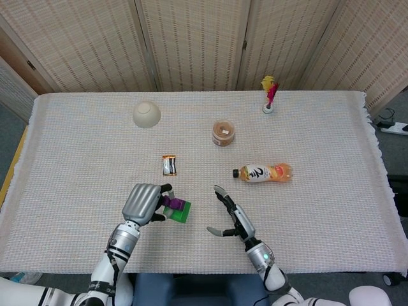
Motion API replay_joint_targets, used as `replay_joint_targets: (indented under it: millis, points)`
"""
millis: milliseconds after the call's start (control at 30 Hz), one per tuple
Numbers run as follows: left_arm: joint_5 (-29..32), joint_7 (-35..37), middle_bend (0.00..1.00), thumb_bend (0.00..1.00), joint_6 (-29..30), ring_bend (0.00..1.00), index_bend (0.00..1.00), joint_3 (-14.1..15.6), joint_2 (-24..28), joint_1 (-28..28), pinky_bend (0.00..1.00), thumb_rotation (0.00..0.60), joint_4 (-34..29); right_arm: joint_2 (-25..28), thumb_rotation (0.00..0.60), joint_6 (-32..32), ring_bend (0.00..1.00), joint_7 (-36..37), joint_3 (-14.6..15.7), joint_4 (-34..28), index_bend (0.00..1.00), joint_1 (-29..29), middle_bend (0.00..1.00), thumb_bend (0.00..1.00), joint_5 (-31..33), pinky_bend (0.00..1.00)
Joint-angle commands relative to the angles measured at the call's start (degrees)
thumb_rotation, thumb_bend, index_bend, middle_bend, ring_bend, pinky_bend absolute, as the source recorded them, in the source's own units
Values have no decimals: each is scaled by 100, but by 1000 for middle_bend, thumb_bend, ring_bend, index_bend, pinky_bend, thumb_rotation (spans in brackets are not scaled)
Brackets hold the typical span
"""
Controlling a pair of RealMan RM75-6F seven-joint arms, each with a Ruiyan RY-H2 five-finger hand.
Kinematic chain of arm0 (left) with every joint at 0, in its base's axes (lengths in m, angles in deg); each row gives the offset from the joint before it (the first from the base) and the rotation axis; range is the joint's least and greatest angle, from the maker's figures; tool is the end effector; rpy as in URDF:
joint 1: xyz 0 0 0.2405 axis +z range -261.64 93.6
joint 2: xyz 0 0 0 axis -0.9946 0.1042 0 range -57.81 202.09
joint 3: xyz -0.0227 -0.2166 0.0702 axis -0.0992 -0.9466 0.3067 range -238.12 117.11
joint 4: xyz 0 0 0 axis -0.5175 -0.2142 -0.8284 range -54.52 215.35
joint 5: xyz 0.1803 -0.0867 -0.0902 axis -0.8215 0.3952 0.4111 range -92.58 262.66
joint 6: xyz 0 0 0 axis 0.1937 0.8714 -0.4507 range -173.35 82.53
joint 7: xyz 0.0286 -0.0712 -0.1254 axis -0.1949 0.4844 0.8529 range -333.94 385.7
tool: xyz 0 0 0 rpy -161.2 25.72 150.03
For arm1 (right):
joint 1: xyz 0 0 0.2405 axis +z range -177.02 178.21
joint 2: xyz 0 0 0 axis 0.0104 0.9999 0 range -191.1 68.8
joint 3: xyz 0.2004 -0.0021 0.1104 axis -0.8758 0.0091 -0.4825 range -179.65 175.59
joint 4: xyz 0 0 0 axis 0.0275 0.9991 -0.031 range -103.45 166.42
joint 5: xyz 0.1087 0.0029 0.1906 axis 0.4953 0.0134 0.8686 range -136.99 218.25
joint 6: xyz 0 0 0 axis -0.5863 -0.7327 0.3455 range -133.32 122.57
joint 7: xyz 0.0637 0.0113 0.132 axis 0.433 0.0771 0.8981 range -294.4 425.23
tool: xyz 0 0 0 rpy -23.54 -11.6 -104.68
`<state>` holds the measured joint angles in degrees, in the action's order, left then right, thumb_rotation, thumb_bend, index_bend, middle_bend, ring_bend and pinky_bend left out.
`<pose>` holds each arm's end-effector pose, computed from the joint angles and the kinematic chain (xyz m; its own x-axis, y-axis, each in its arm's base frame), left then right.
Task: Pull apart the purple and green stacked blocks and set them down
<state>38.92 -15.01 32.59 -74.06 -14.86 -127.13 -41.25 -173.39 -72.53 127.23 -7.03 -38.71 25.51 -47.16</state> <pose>-0.0306 0.2518 0.0170 0.2232 0.2830 0.9328 0.9542 -0.2590 -0.1497 -0.1243 -0.2313 -0.1107 -0.7882 -0.4619 0.4066 -0.5033 0.1036 -0.8579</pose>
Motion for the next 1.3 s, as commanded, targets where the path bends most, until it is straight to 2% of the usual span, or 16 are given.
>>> replay_joint_targets:
  millis: [33, 233, 433, 600, 633, 667, 1067, 1300]
  points:
    - [4, 8, 1000, 427, 12, 1000, 816, 10, -9, -3, 1000, 600, 9, -83, 600, 100, 0, -1, -84, -105, 0, 117, 0, 239, 49, 0]
    - [-71, 129, 1000, 426, 47, 1000, 817, -10, 28, 17, 1000, 600, 7, 59, 600, 283, 0, -167, -172, -431, 0, 268, 0, 239, 106, 0]
    - [-152, 427, 1000, 430, 5, 1000, 817, -83, 58, 61, 1000, 600, -67, 126, 600, 352, 0, -286, -163, -452, 0, 355, 0, 239, 90, 0]
    - [-95, 520, 1000, 431, -62, 1000, 816, -108, 3, 26, 1000, 600, -99, 51, 600, 399, 0, -81, -205, -343, 0, 447, 0, 239, 94, 0]
    - [-70, 570, 1000, 431, -72, 1000, 816, -127, -24, 23, 1000, 600, -109, 78, 600, 451, 0, 7, -360, -397, 0, 565, 0, 238, 99, 0]
    - [-46, 609, 1000, 431, -85, 1000, 817, -141, -46, 19, 1000, 600, -109, 89, 600, 495, 0, 77, -371, -414, 0, 599, 0, 238, 106, 0]
    - [-15, 747, 1000, 432, -128, 1000, 817, -173, -213, -54, 1000, 600, 11, 65, 600, 499, 0, 865, -124, -141, 48, 727, 0, 239, -121, 0]
    - [-55, 796, 1000, 433, -72, 1000, 817, -199, -248, -55, 1000, 600, 44, -7, 600, 403, 0, 1089, 14, 57, 72, 778, 0, 239, -245, 0]
